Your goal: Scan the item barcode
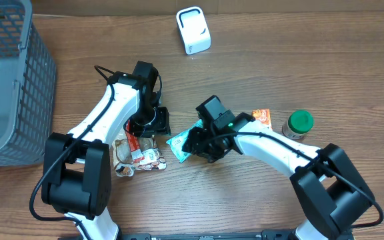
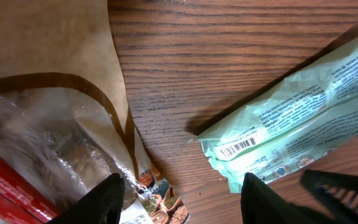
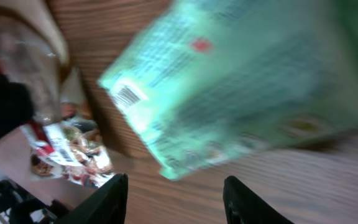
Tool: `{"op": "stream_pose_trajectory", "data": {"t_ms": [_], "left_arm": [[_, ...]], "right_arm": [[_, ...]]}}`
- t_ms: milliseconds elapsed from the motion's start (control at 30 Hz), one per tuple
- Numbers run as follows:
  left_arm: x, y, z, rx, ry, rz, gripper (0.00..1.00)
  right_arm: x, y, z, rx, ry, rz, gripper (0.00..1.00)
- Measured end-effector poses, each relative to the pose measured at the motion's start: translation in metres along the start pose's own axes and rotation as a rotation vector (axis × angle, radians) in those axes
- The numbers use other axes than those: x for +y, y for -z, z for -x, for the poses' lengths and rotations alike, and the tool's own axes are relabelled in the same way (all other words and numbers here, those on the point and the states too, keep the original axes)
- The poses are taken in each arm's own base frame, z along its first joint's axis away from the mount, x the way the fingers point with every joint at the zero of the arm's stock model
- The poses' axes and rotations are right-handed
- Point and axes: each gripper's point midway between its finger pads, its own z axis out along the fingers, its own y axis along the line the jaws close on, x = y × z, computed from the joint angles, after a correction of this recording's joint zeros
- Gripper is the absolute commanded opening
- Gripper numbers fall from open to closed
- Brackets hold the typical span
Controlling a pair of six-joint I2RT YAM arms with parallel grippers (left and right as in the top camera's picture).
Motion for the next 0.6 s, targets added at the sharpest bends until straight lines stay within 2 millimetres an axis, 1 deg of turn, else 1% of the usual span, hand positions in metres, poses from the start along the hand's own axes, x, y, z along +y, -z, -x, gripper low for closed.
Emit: {"op": "stream_pose_trajectory", "data": {"t_ms": [100, 300, 433, 600], "left_arm": [[-0.002, -0.001, 0.001, -0.006, -0.022, 0.002, 0.50], [-0.022, -0.011, 0.004, -0.046, -0.097, -0.007, 0.47], [-0.030, -0.018, -0.002, -0.041, -0.134, -0.001, 0.41], [-0.032, -0.025, -0.002, -0.054, -0.150, 0.003, 0.37]], "right_arm": [[-0.016, 0.010, 0.004, 0.018, -0.030, -0.031, 0.51], [-0.028, 0.034, 0.030, -0.044, -0.017, -0.019, 0.52], [-0.038, 0.041, 0.043, -0.078, -0.023, -0.029, 0.54], [-0.043, 0.044, 0.049, -0.094, -0.023, -0.035, 0.56]]}}
